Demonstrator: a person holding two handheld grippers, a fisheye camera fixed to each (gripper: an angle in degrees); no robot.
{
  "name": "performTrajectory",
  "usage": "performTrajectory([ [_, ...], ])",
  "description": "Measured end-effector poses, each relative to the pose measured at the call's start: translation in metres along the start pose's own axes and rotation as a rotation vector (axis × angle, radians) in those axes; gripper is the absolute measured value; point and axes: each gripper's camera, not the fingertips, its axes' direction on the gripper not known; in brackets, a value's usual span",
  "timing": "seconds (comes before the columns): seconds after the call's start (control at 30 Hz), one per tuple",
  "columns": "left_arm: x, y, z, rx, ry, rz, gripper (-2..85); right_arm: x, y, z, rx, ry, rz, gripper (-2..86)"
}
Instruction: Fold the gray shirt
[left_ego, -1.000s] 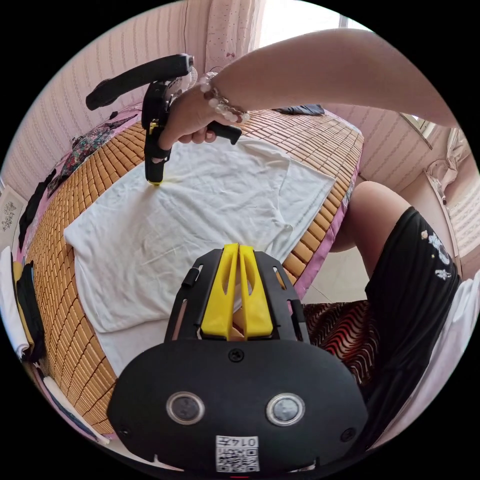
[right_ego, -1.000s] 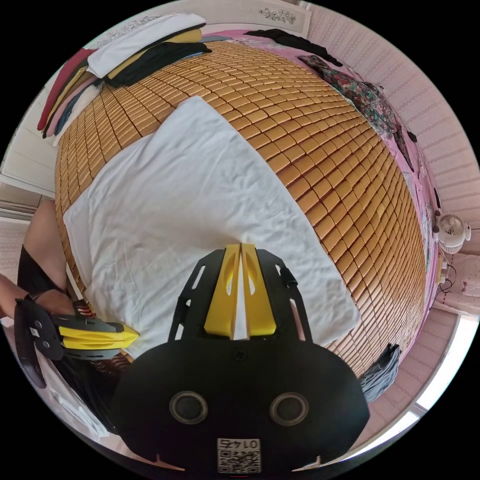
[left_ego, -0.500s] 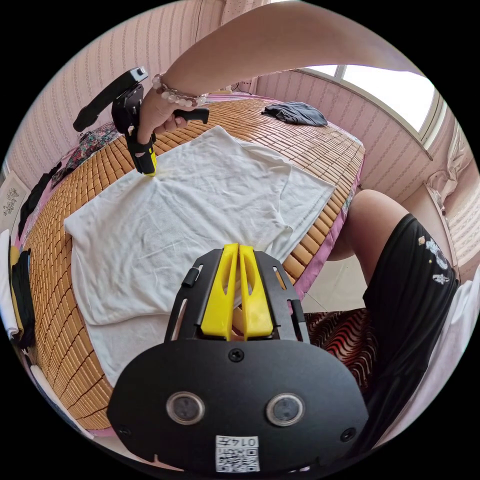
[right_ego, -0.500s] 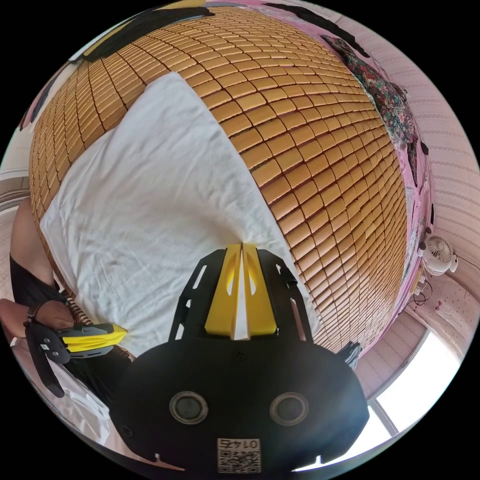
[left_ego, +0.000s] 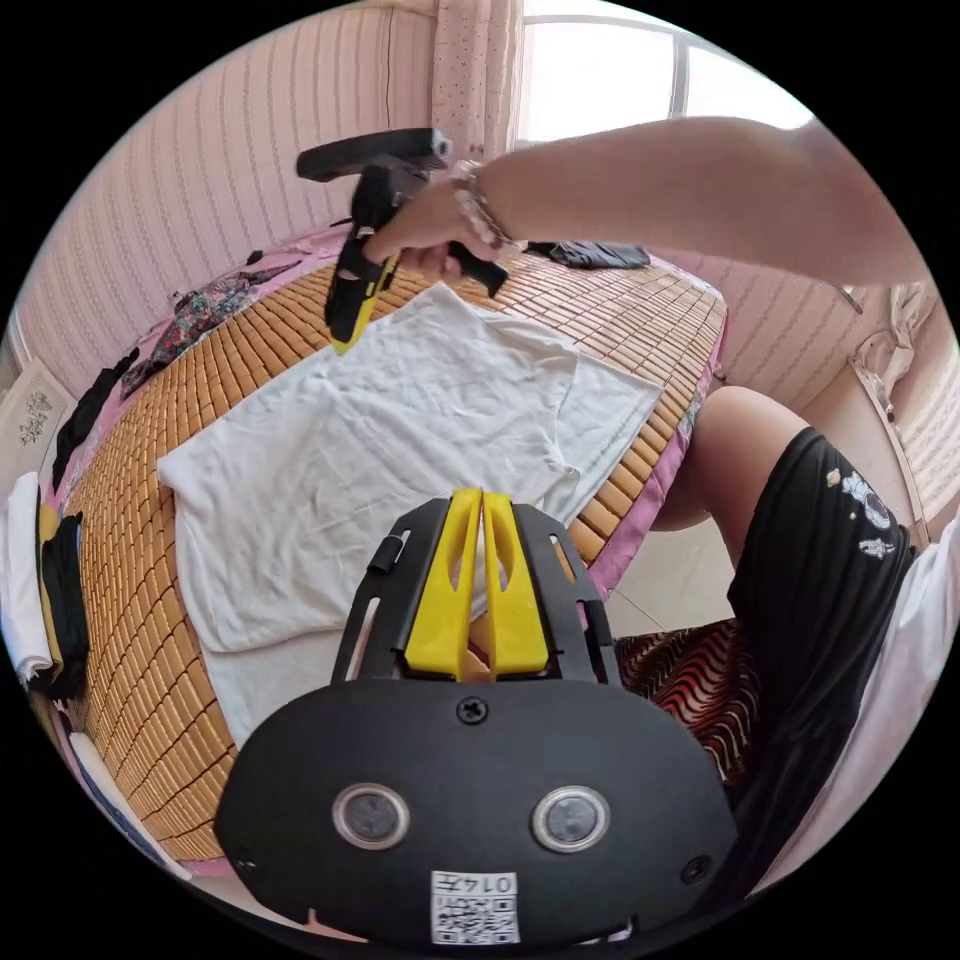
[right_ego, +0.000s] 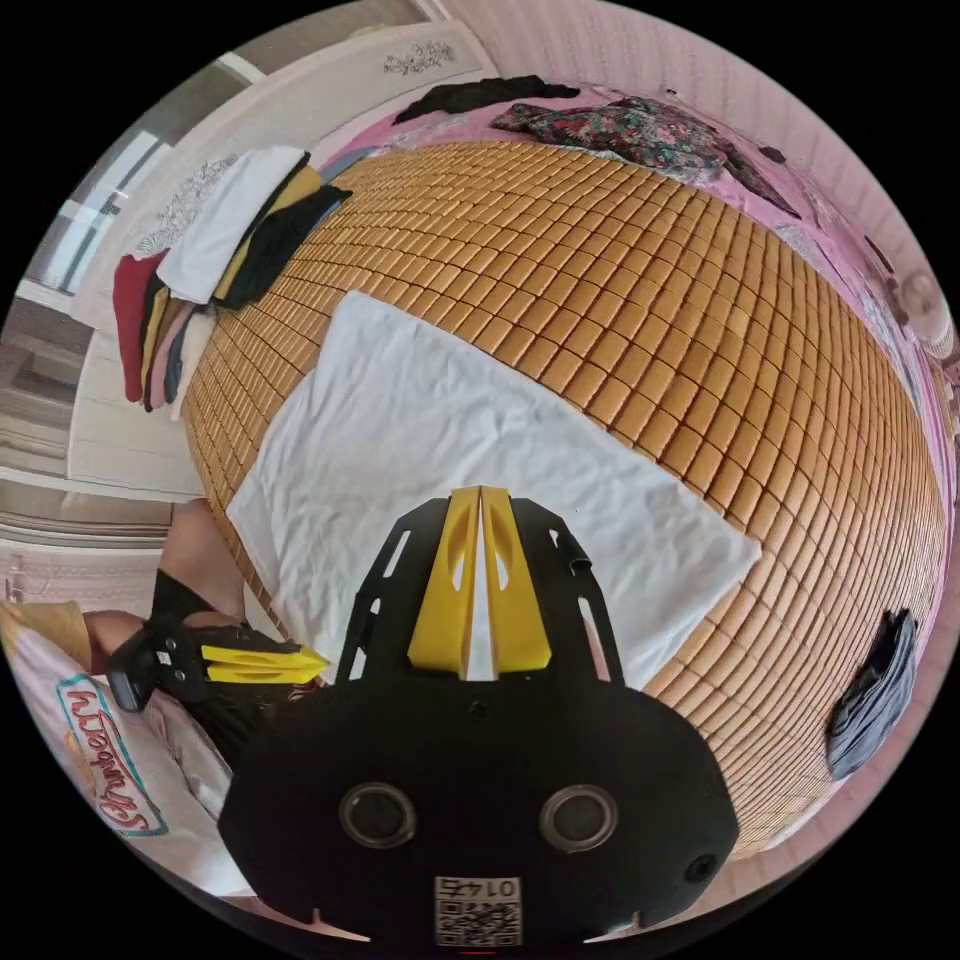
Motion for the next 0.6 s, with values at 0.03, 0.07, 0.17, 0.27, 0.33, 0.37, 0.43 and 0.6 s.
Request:
performTrajectory([
  [0.03,0.003,0.003,-0.012,0.051,0.007,0.001,-0.3,0.006,0.023,-0.013,0.036,0.008,0.024,1.3],
  [0.07,0.004,0.005,-0.019,0.077,0.039,-0.01,-0.2,0.018,0.072,-0.039,0.109,0.039,0.094,2.3],
  [0.17,0.004,0.007,-0.03,0.133,0.103,-0.07,1.0,0.048,0.186,-0.077,0.173,0.039,0.288,4.7],
  [0.27,0.011,0.001,-0.037,0.213,0.15,-0.065,3.9,0.065,0.266,-0.09,0.079,0.005,0.406,7.2],
  [0.33,0.019,-0.009,-0.038,0.214,0.173,-0.033,5.6,0.073,0.299,-0.1,0.087,-0.052,0.453,6.1],
  [0.37,0.025,-0.015,-0.039,0.22,0.18,-0.017,6.7,0.078,0.315,-0.106,0.094,-0.1,0.468,5.3],
  [0.43,0.034,-0.025,-0.038,0.217,0.209,0.016,8.4,0.088,0.328,-0.109,0.07,-0.124,0.479,4.1],
  [0.6,0.061,-0.047,-0.024,0.189,0.25,0.082,12.1,0.116,0.35,-0.127,0.009,-0.131,0.471,1.3],
])
